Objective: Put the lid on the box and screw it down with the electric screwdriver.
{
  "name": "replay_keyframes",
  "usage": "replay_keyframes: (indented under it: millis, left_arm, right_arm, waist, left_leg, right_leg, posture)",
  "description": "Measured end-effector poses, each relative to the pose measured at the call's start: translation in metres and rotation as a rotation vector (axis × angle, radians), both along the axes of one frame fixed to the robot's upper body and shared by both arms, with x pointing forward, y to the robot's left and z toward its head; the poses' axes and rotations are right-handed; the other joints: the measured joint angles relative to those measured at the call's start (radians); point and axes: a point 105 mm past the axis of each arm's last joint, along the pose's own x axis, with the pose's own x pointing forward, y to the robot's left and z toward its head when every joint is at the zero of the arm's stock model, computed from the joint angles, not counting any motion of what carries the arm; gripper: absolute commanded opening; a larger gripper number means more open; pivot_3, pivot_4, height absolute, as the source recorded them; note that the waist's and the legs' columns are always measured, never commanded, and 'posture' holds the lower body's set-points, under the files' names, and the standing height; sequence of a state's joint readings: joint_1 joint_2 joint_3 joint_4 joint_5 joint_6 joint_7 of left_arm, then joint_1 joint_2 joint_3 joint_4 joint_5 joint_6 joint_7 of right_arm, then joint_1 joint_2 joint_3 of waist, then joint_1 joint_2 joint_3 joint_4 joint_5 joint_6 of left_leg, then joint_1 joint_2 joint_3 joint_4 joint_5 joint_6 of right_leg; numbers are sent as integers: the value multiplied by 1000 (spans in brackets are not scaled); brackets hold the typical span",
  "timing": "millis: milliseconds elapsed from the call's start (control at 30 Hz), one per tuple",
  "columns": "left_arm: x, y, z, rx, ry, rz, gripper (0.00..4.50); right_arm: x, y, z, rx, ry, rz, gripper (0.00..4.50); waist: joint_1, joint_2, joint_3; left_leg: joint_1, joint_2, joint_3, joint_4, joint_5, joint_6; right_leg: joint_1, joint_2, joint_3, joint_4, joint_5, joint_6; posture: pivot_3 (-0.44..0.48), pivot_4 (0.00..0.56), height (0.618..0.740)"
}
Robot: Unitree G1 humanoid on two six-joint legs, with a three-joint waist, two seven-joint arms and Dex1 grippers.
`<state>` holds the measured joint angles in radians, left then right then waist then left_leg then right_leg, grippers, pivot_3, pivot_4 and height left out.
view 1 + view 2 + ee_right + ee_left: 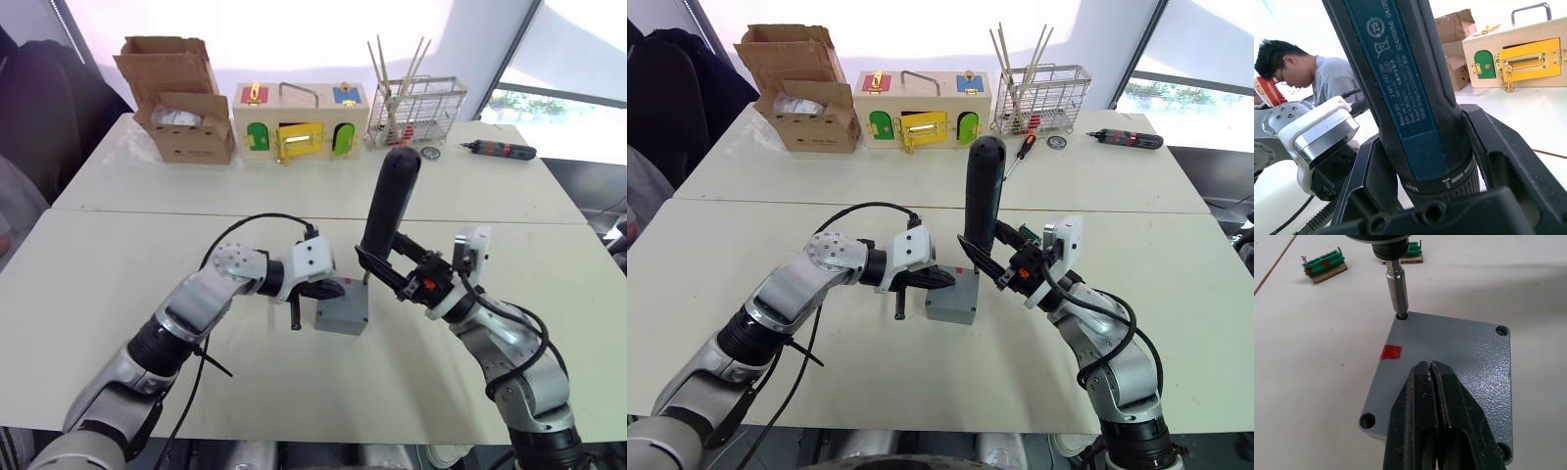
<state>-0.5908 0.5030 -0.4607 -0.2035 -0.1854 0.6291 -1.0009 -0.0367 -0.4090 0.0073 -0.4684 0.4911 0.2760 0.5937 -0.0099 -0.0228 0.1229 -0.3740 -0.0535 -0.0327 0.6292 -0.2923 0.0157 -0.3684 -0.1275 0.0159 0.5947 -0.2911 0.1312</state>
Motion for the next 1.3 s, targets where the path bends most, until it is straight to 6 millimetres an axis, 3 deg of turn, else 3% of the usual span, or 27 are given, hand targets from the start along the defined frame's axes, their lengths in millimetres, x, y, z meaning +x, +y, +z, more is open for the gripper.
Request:
replay_keyframes:
  millis: [533, 833, 1300]
  left_arm:
    - [0, 0, 2, -4, -8, -5, 0]
    - [0, -3, 5, -12, -21, -14, 0]
    - [0, -3, 6, -14, -25, -16, 0]
  right_arm:
    - [-2, -2, 6, 8, 18, -22, 1827]
    - [-6, 2, 19, 1, 52, -24, 1827]
    - [-3, 0, 24, 22, 105, -29, 1827]
  waist:
    - [2, 2, 2]
    - [3, 8, 7]
    - [3, 12, 10]
  left_leg:
    - [-2, 0, 0, 0, 0, 0]
    - [-17, 0, 0, 1, 1, -1]
    - [-17, 0, 0, 1, 2, -2]
  right_leg:
    - [-1, 0, 0, -1, 0, 0]
    - [-13, 1, -1, 1, 2, 4]
    - [-13, 2, -2, 2, 3, 5]
  posture:
    - [0, 150, 735]
    - [0, 150, 735]
    - [0, 150, 735]
